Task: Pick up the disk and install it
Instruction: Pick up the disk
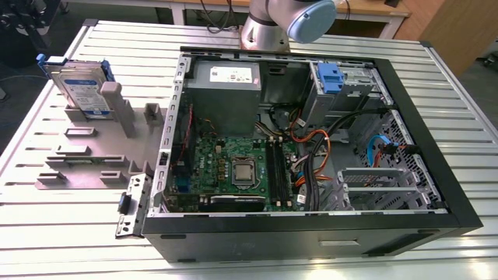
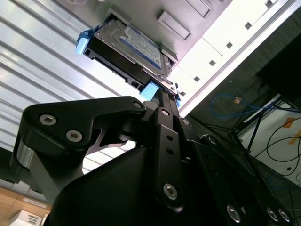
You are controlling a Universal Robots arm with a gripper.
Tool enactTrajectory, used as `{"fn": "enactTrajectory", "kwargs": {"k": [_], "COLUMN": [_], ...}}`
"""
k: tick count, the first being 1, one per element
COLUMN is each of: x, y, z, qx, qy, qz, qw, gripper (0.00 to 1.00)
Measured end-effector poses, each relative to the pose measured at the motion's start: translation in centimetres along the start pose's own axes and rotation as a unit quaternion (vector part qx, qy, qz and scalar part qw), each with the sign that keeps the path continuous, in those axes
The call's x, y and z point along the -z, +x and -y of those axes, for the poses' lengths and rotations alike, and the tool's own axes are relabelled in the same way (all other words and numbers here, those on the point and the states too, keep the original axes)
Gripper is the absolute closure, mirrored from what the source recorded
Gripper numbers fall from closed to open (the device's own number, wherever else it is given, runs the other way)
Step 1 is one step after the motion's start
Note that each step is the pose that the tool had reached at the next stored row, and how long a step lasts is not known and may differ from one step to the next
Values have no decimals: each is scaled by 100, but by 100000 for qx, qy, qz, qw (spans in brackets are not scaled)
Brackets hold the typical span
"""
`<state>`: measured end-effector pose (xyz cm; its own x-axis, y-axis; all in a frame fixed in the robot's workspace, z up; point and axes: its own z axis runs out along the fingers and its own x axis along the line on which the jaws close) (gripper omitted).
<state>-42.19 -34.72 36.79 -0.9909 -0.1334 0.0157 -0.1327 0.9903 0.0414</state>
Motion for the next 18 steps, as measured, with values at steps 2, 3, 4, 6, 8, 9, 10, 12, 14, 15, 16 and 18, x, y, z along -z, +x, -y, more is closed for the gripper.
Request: {"fn": "enactTrajectory", "kwargs": {"k": [2, 3, 4, 6, 8, 9, 10, 12, 14, 15, 16, 18], "x": [0, 0, 0, 0, 0, 0, 0, 0, 0, 0, 0, 0], "y": [0, 0, 0, 0, 0, 0, 0, 0, 0, 0, 0, 0], "z": [0, 0, 0, 0, 0, 0, 0, 0, 0, 0, 0, 0], "qx": [451, 672, 864, 1150, 1466, 1645, 1818, 2196, 2606, 2804, 3000, 3413], "qy": [7, 11, 14, 18, 26, 28, 29, 34, 43, 43, 48, 53], "qz": [-17, -26, -34, -46, -59, -63, -72, -89, -108, -114, -124, -140], "qw": [99999, 99998, 99996, 99993, 99989, 99986, 99983, 99976, 99966, 99961, 99955, 99942], "gripper": [89, 89, 89, 89, 89, 89, 89, 89, 89, 89, 89, 89]}}
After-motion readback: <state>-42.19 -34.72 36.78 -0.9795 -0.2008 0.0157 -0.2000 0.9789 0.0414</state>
